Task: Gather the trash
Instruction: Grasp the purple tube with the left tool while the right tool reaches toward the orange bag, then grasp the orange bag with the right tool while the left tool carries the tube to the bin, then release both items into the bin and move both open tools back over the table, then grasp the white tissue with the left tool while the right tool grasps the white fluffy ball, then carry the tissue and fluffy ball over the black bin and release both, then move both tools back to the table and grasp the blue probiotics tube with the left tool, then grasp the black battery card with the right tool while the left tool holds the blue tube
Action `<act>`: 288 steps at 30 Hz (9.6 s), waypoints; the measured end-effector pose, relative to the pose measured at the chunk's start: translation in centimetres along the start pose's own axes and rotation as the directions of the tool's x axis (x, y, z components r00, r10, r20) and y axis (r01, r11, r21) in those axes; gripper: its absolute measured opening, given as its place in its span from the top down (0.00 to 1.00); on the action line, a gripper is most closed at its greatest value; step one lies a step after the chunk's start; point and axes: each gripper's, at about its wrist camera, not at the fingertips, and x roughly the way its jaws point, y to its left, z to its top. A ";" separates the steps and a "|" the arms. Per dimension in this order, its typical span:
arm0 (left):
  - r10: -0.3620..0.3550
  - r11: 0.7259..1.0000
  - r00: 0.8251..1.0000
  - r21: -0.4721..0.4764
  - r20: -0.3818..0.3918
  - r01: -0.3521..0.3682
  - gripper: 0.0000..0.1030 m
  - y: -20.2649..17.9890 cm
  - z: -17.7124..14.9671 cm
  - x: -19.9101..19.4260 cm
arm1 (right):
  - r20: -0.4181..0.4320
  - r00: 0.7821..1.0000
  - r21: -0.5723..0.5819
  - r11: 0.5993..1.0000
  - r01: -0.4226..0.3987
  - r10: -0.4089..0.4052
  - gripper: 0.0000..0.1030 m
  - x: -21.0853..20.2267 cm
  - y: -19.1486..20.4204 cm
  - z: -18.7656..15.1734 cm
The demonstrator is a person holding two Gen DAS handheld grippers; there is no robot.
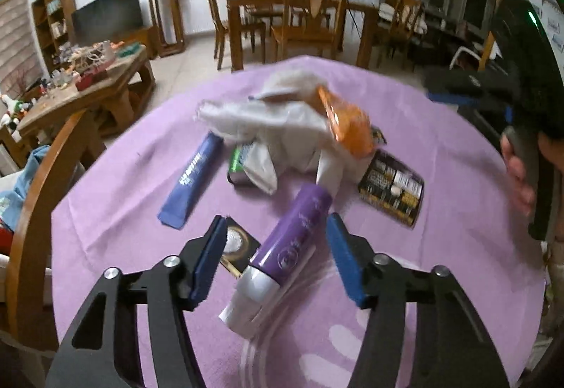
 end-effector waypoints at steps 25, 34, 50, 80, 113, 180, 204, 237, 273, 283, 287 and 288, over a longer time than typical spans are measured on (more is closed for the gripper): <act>-0.124 0.987 0.989 -0.090 0.078 0.131 0.76 0.9 -1.3 -1.8 | -0.047 0.998 0.007 0.999 -0.044 0.044 0.56 4.9 2.2 0.6; -0.180 0.967 0.956 -0.137 0.230 0.215 0.76 -0.5 1.2 -5.4 | 0.134 0.990 -0.002 0.999 -0.051 0.051 0.56 -5.1 0.7 0.2; -0.452 0.890 0.850 0.081 0.269 0.448 0.76 -17.9 10.4 -2.7 | 0.446 0.860 0.201 0.964 0.171 -0.246 0.56 -27.0 -14.3 -5.2; -0.555 0.807 0.832 0.238 -0.006 0.540 0.52 -37.2 12.3 8.6 | 0.406 0.824 0.473 0.862 0.181 -0.396 0.12 -31.7 -32.7 -14.0; -0.156 0.975 0.959 -0.121 0.238 0.189 0.05 -10.6 7.3 -0.6 | 0.325 0.904 0.281 0.941 0.190 -0.279 0.05 -19.0 -19.0 -6.5; -0.338 0.903 0.861 -0.125 0.380 0.410 0.92 -5.2 7.5 -3.4 | 0.371 0.920 0.113 0.990 0.088 -0.124 0.60 -19.0 -9.7 -1.4; -0.643 0.764 0.752 0.185 0.142 0.618 0.91 -32.6 13.5 5.6 | 0.459 0.757 0.458 0.854 0.248 -0.465 0.60 -37.0 -33.4 -12.4; -0.480 0.861 0.863 0.272 0.157 0.430 0.05 -32.0 10.8 3.9 | 0.387 0.828 0.470 0.860 0.201 -0.405 0.05 -31.3 -31.8 -11.4; 0.063 0.984 0.997 -0.166 -0.035 -0.068 0.49 7.1 4.3 4.6 | -0.020 0.994 -0.135 0.986 0.100 -0.103 0.14 2.1 -0.8 0.1; 0.105 0.987 0.994 -0.114 -0.036 -0.109 0.84 8.4 3.6 4.7 | -0.184 0.941 -0.280 0.933 0.226 -0.283 0.27 9.4 -0.4 0.6; 0.086 0.988 0.996 -0.128 -0.026 -0.089 0.86 8.4 3.2 4.5 | -0.182 0.945 -0.343 0.918 0.198 -0.271 0.29 10.7 -0.3 0.4; 0.078 0.988 0.997 -0.133 -0.022 -0.080 0.86 8.5 3.1 4.4 | -0.184 0.947 -0.348 0.918 0.189 -0.265 0.36 10.8 -0.2 0.5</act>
